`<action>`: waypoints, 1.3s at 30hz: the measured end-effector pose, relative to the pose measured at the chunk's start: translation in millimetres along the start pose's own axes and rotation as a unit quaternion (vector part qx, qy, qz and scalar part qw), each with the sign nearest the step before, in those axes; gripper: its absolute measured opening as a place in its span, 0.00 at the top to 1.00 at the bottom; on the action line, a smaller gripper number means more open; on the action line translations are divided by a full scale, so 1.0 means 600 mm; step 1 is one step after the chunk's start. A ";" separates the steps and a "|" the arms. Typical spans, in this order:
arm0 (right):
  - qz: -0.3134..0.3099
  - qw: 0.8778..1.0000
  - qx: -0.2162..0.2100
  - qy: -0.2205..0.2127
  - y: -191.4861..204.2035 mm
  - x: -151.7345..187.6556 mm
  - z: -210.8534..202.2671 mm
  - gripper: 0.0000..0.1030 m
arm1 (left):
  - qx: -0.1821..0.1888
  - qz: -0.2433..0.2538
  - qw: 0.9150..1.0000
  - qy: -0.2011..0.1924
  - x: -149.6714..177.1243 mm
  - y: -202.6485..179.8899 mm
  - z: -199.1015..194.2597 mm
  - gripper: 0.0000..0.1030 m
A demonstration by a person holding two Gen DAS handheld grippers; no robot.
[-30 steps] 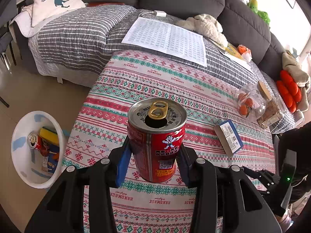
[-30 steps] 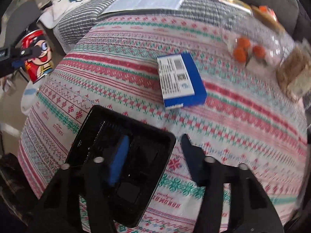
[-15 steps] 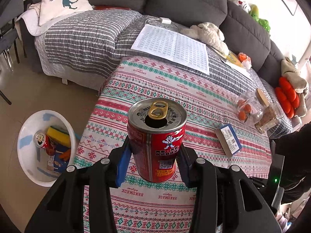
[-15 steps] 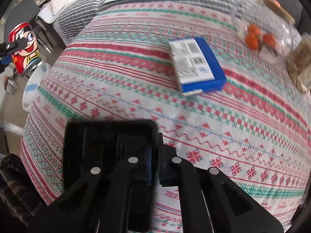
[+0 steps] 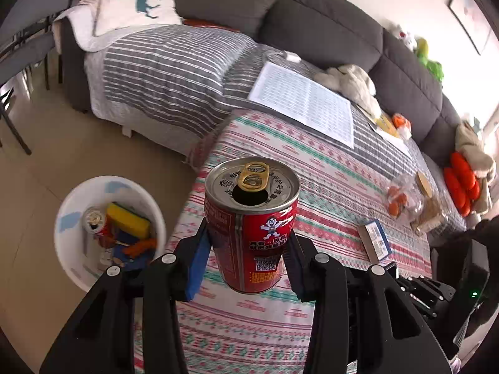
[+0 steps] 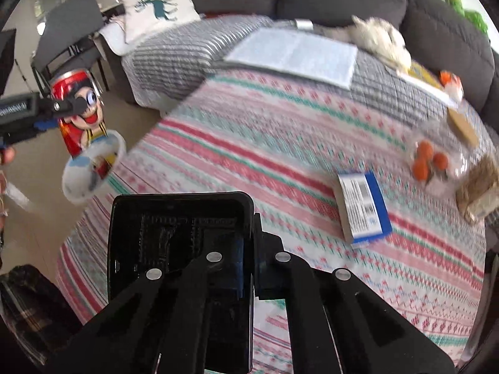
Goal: Collect trash
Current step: 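Carry the red cartoon can with the left tool to the bin and open it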
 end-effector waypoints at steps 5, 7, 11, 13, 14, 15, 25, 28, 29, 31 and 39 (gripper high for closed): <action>-0.017 0.999 -0.007 -0.026 0.061 -0.028 -0.002 0.97 | -0.011 -0.026 1.000 -0.012 0.003 0.059 -0.028 0.58; -0.022 0.999 -0.013 -0.036 0.090 -0.040 -0.001 0.97 | -0.016 -0.039 0.999 -0.018 0.004 0.085 -0.039 0.58; -0.033 0.998 -0.027 -0.047 0.144 -0.057 0.002 0.97 | -0.026 -0.066 0.997 -0.028 0.009 0.140 -0.058 0.58; -0.031 0.997 -0.040 -0.051 0.173 -0.065 0.005 0.97 | -0.032 -0.080 0.996 -0.031 0.012 0.171 -0.067 0.58; -0.029 0.997 -0.046 -0.053 0.186 -0.070 0.007 0.97 | -0.035 -0.086 0.995 -0.033 0.014 0.183 -0.071 0.58; -0.028 0.997 -0.053 -0.054 0.200 -0.075 0.010 0.97 | -0.036 -0.093 0.994 -0.034 0.015 0.195 -0.074 0.58; -0.014 0.995 -0.089 -0.048 0.337 -0.102 0.070 0.96 | -0.058 -0.149 0.986 -0.042 0.037 0.305 -0.101 0.58; -0.014 0.995 -0.087 -0.041 0.371 -0.099 0.106 0.95 | -0.063 -0.159 0.984 -0.044 0.041 0.324 -0.105 0.58; -0.016 0.996 -0.079 -0.043 0.380 -0.099 0.118 0.93 | -0.067 -0.161 0.984 -0.044 0.042 0.331 -0.104 0.58; -0.021 0.996 -0.067 -0.051 0.389 -0.101 0.133 0.84 | -0.071 -0.167 0.982 -0.043 0.044 0.343 -0.104 0.58; -0.018 0.995 -0.036 -0.089 0.379 -0.120 0.135 0.41 | -0.070 -0.172 0.982 -0.029 0.053 0.364 -0.086 0.58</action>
Point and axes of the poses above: each gripper's, at about its wrist camera, not at the fingertips, and z roughly the way its jaws point, y to its left, x to its underside, the point moved 10 cm from there along z, roughly the way its jaws point, and after that the axes turned 13 degrees about z, right-handed, at the moved point
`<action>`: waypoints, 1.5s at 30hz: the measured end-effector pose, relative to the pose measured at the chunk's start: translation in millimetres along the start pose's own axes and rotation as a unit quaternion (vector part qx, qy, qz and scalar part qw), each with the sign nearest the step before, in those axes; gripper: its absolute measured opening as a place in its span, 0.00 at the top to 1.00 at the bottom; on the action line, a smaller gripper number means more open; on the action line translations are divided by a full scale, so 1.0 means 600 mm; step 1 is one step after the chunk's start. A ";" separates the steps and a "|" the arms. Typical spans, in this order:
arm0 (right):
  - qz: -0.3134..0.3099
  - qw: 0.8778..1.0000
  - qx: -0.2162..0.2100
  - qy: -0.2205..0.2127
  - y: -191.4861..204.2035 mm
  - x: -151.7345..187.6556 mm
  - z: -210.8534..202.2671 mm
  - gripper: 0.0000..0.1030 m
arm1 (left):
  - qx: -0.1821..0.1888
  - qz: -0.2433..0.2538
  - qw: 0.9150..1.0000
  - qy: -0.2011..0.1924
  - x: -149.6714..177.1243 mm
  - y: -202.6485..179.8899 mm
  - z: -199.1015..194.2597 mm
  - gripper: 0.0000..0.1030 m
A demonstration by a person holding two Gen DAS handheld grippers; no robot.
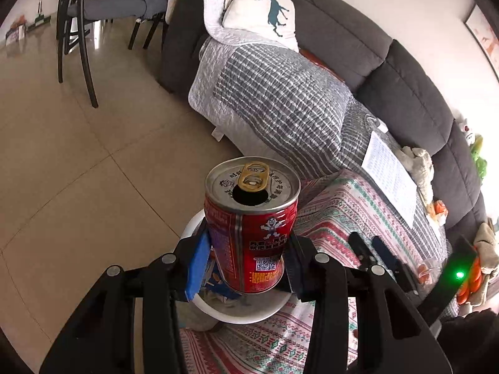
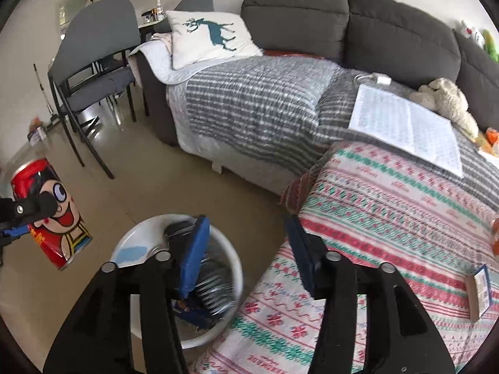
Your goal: Collect trash
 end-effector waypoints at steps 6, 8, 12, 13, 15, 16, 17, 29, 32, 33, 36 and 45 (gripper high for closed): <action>0.007 0.999 0.022 -0.026 -0.038 -0.011 -0.026 0.27 | -0.003 0.016 1.000 0.017 0.009 -0.018 0.022 0.58; 0.011 0.999 0.028 -0.028 -0.051 -0.010 -0.029 0.24 | -0.005 0.025 0.999 0.021 0.013 -0.028 0.028 0.58; 0.021 0.999 0.033 -0.029 -0.074 -0.007 -0.036 0.21 | -0.012 0.040 0.999 0.028 0.018 -0.044 0.042 0.58; 0.024 0.999 0.034 -0.030 -0.079 -0.007 -0.038 0.20 | -0.013 0.042 0.999 0.030 0.020 -0.047 0.046 0.58; 0.029 0.998 0.037 -0.035 -0.092 -0.008 -0.044 0.17 | -0.014 0.044 0.998 0.033 0.020 -0.054 0.053 0.58; 0.030 0.998 0.038 -0.036 -0.098 -0.009 -0.045 0.17 | -0.014 0.045 0.998 0.033 0.020 -0.057 0.055 0.58; 0.031 0.998 0.040 -0.036 -0.105 -0.009 -0.047 0.17 | -0.015 0.047 0.998 0.034 0.019 -0.062 0.058 0.58; 0.057 0.995 0.057 -0.053 -0.180 -0.020 -0.074 0.08 | -0.046 0.090 0.995 0.019 0.004 -0.123 0.069 0.41; 0.064 0.994 0.060 -0.059 -0.198 -0.023 -0.083 0.08 | -0.045 0.091 0.995 0.018 0.000 -0.141 0.068 0.41; 0.066 0.994 0.061 -0.061 -0.206 -0.024 -0.087 0.08 | -0.045 0.092 0.995 0.016 -0.001 -0.148 0.067 0.41; 0.072 0.993 0.068 -0.069 -0.227 -0.028 -0.103 0.08 | -0.049 0.101 0.994 0.009 -0.005 -0.172 0.060 0.36; 0.085 0.987 0.104 -0.088 -0.323 -0.041 -0.159 0.07 | -0.052 0.153 0.986 -0.032 -0.006 -0.293 0.031 0.18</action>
Point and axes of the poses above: each gripper's, at about its wrist camera, not at the fingertips, and z roughly the way its jaws point, y to its left, x to its underside, the point moved 10 cm from there along z, roughly the way its jaws point, and after that the axes turned 13 degrees about z, right-handed, at the moved point
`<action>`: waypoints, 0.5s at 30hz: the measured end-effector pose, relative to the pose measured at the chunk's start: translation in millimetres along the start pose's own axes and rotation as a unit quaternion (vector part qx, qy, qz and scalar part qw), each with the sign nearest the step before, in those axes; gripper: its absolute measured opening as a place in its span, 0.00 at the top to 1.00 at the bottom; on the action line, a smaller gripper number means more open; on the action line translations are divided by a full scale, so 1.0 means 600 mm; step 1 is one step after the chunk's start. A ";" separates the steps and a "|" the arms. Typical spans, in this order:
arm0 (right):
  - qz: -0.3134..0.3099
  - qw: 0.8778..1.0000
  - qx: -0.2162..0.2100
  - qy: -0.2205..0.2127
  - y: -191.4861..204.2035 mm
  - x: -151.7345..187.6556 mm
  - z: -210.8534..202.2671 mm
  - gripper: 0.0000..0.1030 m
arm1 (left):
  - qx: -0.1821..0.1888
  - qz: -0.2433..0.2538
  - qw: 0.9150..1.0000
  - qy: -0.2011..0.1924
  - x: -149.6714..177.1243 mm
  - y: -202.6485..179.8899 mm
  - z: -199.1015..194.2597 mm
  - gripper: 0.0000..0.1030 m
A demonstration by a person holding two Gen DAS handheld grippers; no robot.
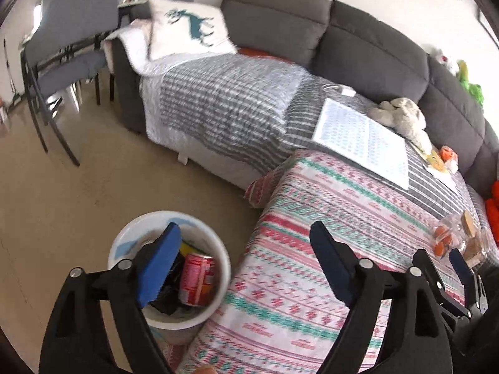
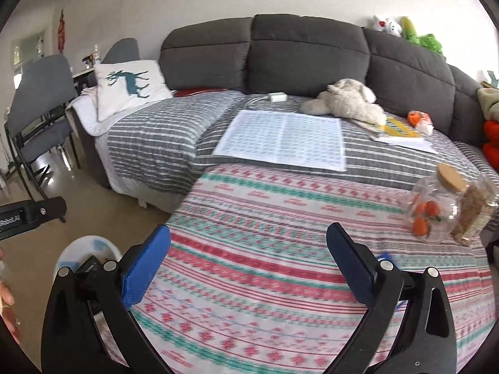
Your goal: Collect trash
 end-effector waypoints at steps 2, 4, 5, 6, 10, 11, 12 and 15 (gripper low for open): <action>0.000 1.000 0.010 -0.003 -0.027 -0.006 -0.007 0.07 | 0.004 0.009 1.000 -0.010 -0.009 -0.033 -0.009 0.14; -0.001 1.000 0.023 -0.007 -0.059 -0.012 -0.014 0.07 | 0.010 0.016 1.000 -0.017 -0.016 -0.059 -0.014 0.12; -0.003 1.000 0.030 -0.009 -0.075 -0.014 -0.017 0.07 | 0.013 0.019 1.000 -0.020 -0.019 -0.070 -0.017 0.12; -0.004 0.999 0.037 -0.011 -0.089 -0.015 -0.020 0.07 | 0.015 0.021 0.999 -0.023 -0.021 -0.082 -0.020 0.11; 0.011 0.998 0.064 -0.023 -0.156 -0.027 -0.035 0.07 | 0.021 0.022 0.998 -0.053 -0.036 -0.133 -0.036 0.07; 0.019 0.997 0.068 -0.028 -0.170 -0.031 -0.040 0.07 | 0.015 0.025 0.997 -0.065 -0.041 -0.148 -0.042 0.07; 0.028 0.996 0.073 -0.036 -0.184 -0.037 -0.048 0.07 | 0.012 0.028 0.997 -0.072 -0.043 -0.158 -0.047 0.07; 0.042 0.993 0.090 -0.066 -0.222 -0.051 -0.078 0.07 | -0.014 0.049 0.992 -0.113 -0.059 -0.206 -0.074 0.07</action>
Point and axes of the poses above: each gripper's, at about its wrist camera, not at the fingertips, and z roughly the way its jaws point, y to its left, x to its underside, the point moved 10 cm from there along z, roughly the way its jaws point, and after that the axes turned 13 degrees about z, right-handed, at the moved point
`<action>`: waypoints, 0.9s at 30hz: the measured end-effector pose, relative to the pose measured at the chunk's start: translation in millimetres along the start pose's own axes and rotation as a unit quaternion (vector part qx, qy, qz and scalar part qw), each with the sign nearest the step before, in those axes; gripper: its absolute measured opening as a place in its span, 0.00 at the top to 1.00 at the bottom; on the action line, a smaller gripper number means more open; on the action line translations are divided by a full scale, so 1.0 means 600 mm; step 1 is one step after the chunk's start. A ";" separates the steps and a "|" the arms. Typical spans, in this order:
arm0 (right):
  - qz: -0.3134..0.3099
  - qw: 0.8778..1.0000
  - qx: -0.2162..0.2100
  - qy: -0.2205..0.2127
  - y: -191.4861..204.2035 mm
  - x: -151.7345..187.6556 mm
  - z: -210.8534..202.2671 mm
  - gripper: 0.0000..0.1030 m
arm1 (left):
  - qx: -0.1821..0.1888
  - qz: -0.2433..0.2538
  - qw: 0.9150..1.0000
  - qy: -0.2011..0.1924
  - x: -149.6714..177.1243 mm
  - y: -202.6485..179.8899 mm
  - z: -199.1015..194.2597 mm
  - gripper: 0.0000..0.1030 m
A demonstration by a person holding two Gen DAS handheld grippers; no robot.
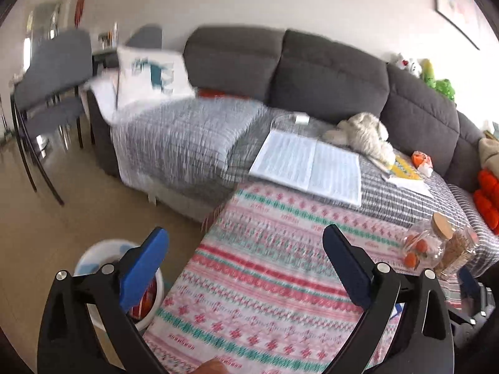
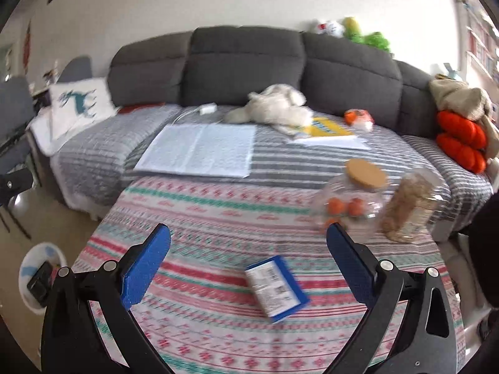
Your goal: Collect trash
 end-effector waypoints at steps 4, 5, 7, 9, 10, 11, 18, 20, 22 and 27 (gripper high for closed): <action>0.009 0.999 0.028 -0.030 -0.051 -0.022 -0.027 0.07 | -0.011 0.024 0.998 -0.052 -0.029 -0.058 -0.035 0.07; 0.013 0.999 0.037 -0.037 -0.068 -0.027 -0.034 0.07 | -0.003 0.026 0.997 -0.068 -0.035 -0.076 -0.044 0.07; 0.026 0.997 0.057 -0.051 -0.103 -0.035 -0.050 0.07 | 0.015 0.032 0.995 -0.092 -0.042 -0.114 -0.064 0.07; 0.041 0.995 0.065 -0.061 -0.136 -0.039 -0.064 0.07 | 0.030 0.046 0.993 -0.103 -0.042 -0.148 -0.078 0.07; 0.047 0.994 0.069 -0.063 -0.150 -0.040 -0.069 0.07 | 0.041 0.058 0.992 -0.103 -0.038 -0.171 -0.084 0.07; 0.052 0.994 0.073 -0.064 -0.163 -0.040 -0.073 0.07 | 0.044 0.065 0.992 -0.101 -0.034 -0.186 -0.088 0.07; 0.107 0.988 0.080 -0.074 -0.259 -0.039 -0.120 0.07 | 0.056 0.091 0.990 -0.091 0.000 -0.274 -0.117 0.07; 0.116 0.987 0.077 -0.075 -0.271 -0.036 -0.126 0.07 | 0.070 0.085 0.991 -0.081 0.011 -0.291 -0.118 0.07; 0.119 0.986 0.078 -0.082 -0.281 -0.035 -0.136 0.07 | 0.083 0.089 0.990 -0.070 0.021 -0.312 -0.118 0.07; 0.106 0.982 0.102 -0.121 -0.295 -0.043 -0.161 0.07 | 0.093 0.111 0.987 -0.065 0.036 -0.351 -0.130 0.07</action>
Point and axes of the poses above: each gripper's, at about its wrist camera, not at the fingertips, and z roughly the way its jaws point, y to its left, x to its underside, the point moved 10 cm from there along z, roughly the way its jaws point, and after that the axes turned 13 degrees about z, right-handed, at the moved point
